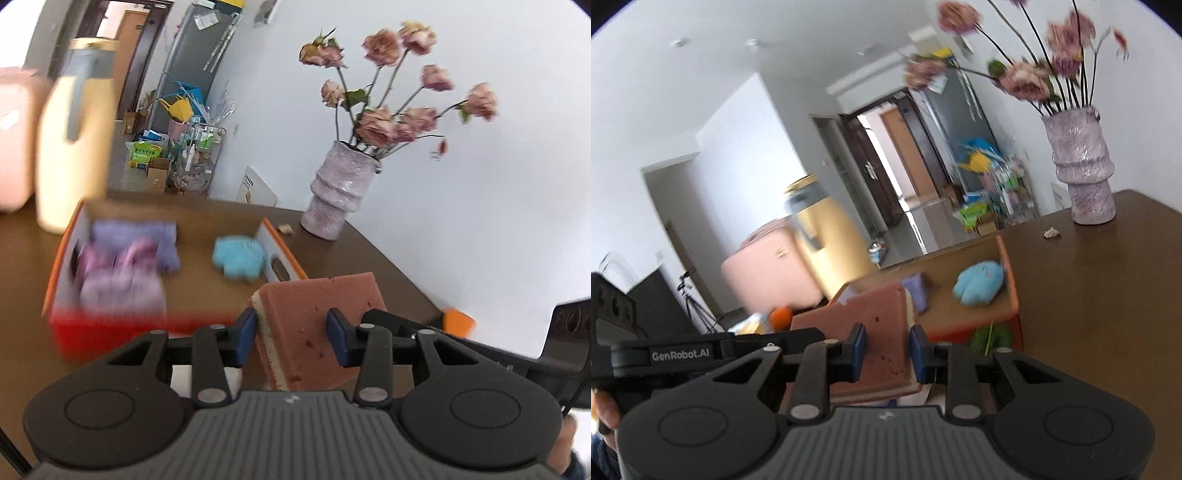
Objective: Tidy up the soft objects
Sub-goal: 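Carry the sponge block into the red box and open both grippers, then lift both grippers out of the box toward the plush sheep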
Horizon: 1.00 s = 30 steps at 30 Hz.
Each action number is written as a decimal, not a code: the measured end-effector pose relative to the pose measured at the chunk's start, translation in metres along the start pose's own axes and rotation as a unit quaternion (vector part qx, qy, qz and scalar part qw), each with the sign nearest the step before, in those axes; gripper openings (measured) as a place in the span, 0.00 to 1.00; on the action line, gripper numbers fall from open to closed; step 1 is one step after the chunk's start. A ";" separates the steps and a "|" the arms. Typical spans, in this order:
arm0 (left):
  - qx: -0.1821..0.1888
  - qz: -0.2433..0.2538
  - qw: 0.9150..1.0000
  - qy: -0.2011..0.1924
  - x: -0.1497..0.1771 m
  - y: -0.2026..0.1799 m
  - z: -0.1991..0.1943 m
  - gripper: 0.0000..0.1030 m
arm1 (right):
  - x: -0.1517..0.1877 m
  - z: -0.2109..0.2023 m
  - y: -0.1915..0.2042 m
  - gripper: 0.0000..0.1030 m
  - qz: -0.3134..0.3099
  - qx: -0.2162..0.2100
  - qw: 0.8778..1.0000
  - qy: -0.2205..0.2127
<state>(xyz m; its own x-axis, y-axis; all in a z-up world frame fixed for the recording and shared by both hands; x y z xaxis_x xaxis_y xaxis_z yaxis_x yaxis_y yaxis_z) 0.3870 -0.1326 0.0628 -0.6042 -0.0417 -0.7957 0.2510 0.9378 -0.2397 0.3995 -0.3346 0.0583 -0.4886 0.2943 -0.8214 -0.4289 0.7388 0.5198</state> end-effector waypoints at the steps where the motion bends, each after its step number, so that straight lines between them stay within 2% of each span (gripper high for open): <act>1: -0.003 0.005 1.000 0.002 -0.016 0.000 0.016 0.40 | -0.014 0.016 -0.014 0.25 0.008 0.005 1.000 0.005; 5: -0.005 -0.011 0.999 0.051 -0.062 0.013 0.101 0.40 | -0.044 0.079 -0.073 0.25 0.062 0.025 0.997 0.043; 9: -0.016 -0.032 0.995 0.096 -0.066 0.030 0.162 0.37 | -0.037 0.119 -0.105 0.25 0.070 0.061 0.993 0.078; 13: -0.025 -0.029 0.990 0.132 -0.052 0.034 0.200 0.37 | -0.023 0.137 -0.106 0.29 0.010 0.121 0.987 0.103; 15: -0.028 -0.011 0.991 0.133 -0.042 0.029 0.210 0.36 | -0.017 0.138 -0.101 0.30 -0.038 0.147 0.982 0.109; 16: -0.031 0.004 0.991 0.131 -0.037 0.026 0.213 0.36 | -0.016 0.136 -0.100 0.33 -0.058 0.158 0.980 0.106; 18: -0.034 0.026 0.990 0.134 -0.028 0.021 0.214 0.37 | -0.020 0.133 -0.096 0.34 -0.085 0.190 0.974 0.095; 21: -0.044 0.046 0.992 0.113 -0.026 0.019 0.199 0.40 | -0.023 0.116 -0.082 0.40 -0.104 0.203 0.971 0.073; 23: -0.054 0.061 0.993 0.088 -0.031 0.019 0.180 0.45 | -0.024 0.100 -0.068 0.49 -0.107 0.192 0.974 0.055; 25: -0.077 0.081 0.992 0.055 -0.039 0.020 0.155 0.47 | -0.023 0.090 -0.058 0.52 -0.107 0.179 0.977 0.050; 28: -0.113 0.105 0.988 0.007 -0.050 0.025 0.115 0.49 | -0.021 0.074 -0.040 0.52 -0.115 0.163 0.979 0.048; 30: -0.138 0.110 0.984 -0.018 -0.056 0.030 0.083 0.55 | -0.020 0.062 -0.025 0.52 -0.123 0.157 0.979 0.043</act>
<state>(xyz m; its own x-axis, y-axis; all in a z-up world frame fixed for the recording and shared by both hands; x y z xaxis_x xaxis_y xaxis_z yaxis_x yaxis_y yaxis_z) 0.4912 -0.1303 0.0538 -0.5293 0.1650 -0.8322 0.1545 0.9832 0.0967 0.4672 -0.3215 0.0469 -0.4671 0.0424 -0.8832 -0.2933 0.9349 0.2000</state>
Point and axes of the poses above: each gripper's, at about its wrist camera, not at the fingertips, and z roughly the way its jaws point, y to its left, x to its underside, the point moved 5 cm from there along z, roughly the way its jaws point, and after that the axes turned 14 degrees about -x, right-handed, at the moved point
